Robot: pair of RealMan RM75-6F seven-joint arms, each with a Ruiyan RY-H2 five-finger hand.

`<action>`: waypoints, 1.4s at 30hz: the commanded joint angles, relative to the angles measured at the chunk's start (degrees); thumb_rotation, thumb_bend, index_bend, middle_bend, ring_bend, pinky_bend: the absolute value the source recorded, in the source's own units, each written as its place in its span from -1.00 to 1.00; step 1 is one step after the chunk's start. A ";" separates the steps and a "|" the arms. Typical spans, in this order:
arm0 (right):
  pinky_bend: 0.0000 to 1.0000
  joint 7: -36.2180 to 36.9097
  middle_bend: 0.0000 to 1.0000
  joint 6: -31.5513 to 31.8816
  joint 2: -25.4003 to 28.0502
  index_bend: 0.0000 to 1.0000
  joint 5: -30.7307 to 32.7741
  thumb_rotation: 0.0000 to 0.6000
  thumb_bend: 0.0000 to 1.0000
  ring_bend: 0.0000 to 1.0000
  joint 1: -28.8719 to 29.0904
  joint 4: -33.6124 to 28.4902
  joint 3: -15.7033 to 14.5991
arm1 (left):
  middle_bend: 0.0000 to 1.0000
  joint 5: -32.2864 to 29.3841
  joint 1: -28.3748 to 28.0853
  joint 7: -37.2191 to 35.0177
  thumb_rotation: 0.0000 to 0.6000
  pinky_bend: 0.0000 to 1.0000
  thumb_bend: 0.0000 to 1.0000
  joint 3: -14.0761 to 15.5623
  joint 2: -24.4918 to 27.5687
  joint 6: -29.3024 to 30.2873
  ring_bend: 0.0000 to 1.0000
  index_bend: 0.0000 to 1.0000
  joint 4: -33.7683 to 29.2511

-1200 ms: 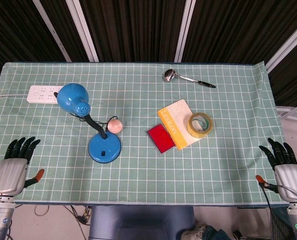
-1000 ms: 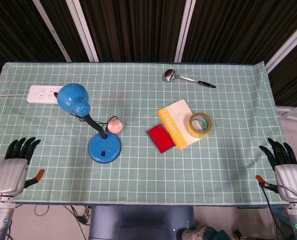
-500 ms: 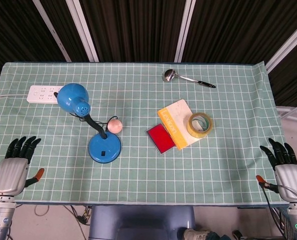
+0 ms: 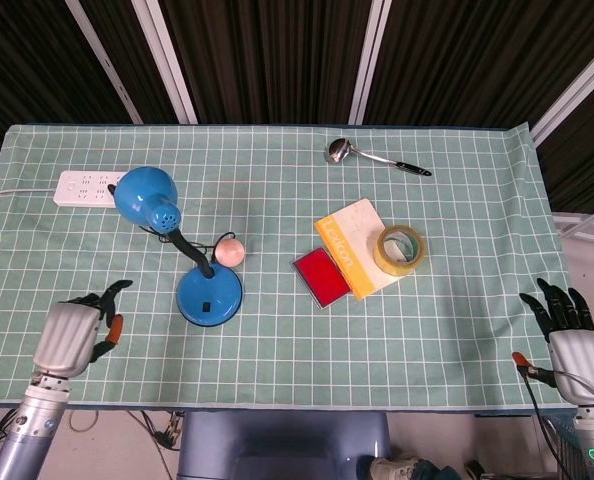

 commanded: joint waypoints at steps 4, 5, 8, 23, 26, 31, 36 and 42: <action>-1.00 0.10 -0.92 -0.06 0.16 -0.66 0.16 1.00 -0.52 -0.88 -0.06 -0.05 0.01 | 0.53 -5.11 -5.31 3.53 1.00 0.51 0.30 -0.49 -6.56 -10.00 0.31 -0.46 4.16; -1.00 0.09 -0.92 -0.14 0.18 -0.66 0.27 1.00 -0.52 -0.88 -0.07 -0.06 0.01 | 0.53 -6.18 -5.86 4.09 1.00 0.51 0.32 -0.64 -7.62 -11.06 0.32 -0.46 4.90; -1.00 -0.03 -0.92 -0.20 0.19 -0.66 0.52 1.00 -0.52 -0.88 -0.08 -0.09 0.12 | 0.55 -8.19 -6.95 5.14 1.00 0.51 0.36 -0.75 -9.44 -13.17 0.33 -0.46 6.24; -1.00 -0.32 -0.92 -0.81 0.50 -0.66 0.90 1.00 -0.52 -0.88 -0.04 -0.52 0.01 | 0.54 -14.55 -10.16 7.59 1.00 0.51 0.36 -0.89 -13.72 -18.13 0.33 -0.52 10.51; -1.00 -0.43 -0.92 -0.90 0.52 -0.66 1.06 1.00 -0.52 -0.88 -0.05 -0.57 0.04 | 0.54 -15.10 -10.43 7.84 1.00 0.51 0.36 -0.83 -14.12 -18.20 0.33 -0.52 10.82; -1.00 -0.66 -0.92 -0.98 0.51 -0.66 1.30 1.00 -0.52 -0.88 -0.07 -0.66 0.10 | 0.54 -15.85 -10.96 8.19 1.00 0.51 0.36 -0.90 -14.61 -18.29 0.33 -0.54 11.31; -1.00 -0.97 -0.92 -1.21 0.53 -0.66 1.68 1.00 -0.52 -0.88 -0.06 -0.84 0.16 | 0.54 -16.44 -11.59 8.83 1.00 0.51 0.36 -0.71 -14.54 -18.62 0.33 -0.54 11.23; -1.00 -1.20 -0.92 -1.34 0.57 -0.66 1.97 1.00 -0.52 -0.88 -0.10 -1.03 0.21 | 0.54 -16.63 -11.97 9.18 1.00 0.51 0.36 -0.40 -14.61 -18.35 0.33 -0.54 10.95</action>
